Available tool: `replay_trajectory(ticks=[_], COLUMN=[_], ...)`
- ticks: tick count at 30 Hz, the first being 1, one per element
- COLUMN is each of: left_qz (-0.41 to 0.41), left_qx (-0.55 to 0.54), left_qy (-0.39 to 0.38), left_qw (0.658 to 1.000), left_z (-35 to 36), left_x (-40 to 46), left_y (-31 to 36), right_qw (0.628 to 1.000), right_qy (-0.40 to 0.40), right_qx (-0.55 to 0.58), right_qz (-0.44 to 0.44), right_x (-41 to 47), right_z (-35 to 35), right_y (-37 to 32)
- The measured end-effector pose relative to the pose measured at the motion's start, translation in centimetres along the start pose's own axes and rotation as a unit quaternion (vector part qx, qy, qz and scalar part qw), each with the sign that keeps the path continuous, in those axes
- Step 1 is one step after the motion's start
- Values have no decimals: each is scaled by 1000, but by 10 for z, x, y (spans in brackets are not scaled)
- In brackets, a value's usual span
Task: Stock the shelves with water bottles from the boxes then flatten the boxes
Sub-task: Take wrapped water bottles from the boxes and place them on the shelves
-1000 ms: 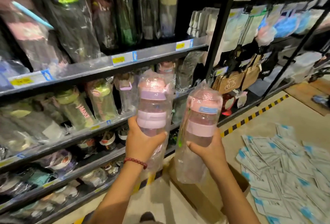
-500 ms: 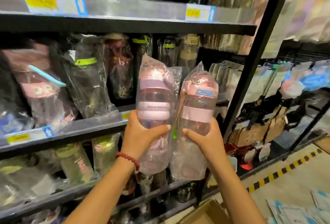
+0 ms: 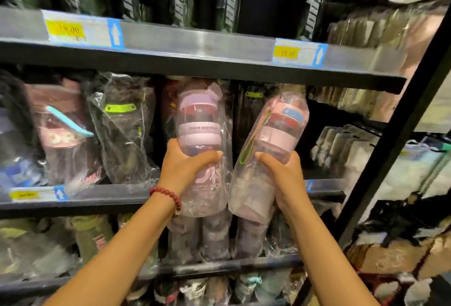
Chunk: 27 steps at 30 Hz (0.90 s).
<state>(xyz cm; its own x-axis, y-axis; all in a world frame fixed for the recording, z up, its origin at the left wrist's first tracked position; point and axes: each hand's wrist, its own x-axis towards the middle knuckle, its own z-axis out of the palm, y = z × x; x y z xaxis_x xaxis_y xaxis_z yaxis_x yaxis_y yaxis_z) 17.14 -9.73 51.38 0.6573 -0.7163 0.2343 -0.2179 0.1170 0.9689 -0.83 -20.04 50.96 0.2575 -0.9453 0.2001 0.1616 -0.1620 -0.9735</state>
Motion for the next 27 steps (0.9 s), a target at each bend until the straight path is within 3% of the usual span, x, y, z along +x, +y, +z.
replay_trajectory(ticks=[6, 17, 22, 27], left_qz=[15, 53, 66, 76], left_qx=[11, 19, 37, 58], left_qy=[64, 123, 157, 168], left_qw=[998, 991, 985, 981], left_z=[11, 27, 32, 30], left_x=[12, 30, 37, 44], left_y=[2, 7, -1, -9], right_qw=[994, 986, 987, 995], right_qy=[-76, -12, 9, 9], right_qx=[78, 163, 158, 46], right_qz=[15, 31, -20, -88], right_x=[28, 66, 65, 65], right_z=[5, 15, 25, 32], right_y=[-2, -7, 13, 30])
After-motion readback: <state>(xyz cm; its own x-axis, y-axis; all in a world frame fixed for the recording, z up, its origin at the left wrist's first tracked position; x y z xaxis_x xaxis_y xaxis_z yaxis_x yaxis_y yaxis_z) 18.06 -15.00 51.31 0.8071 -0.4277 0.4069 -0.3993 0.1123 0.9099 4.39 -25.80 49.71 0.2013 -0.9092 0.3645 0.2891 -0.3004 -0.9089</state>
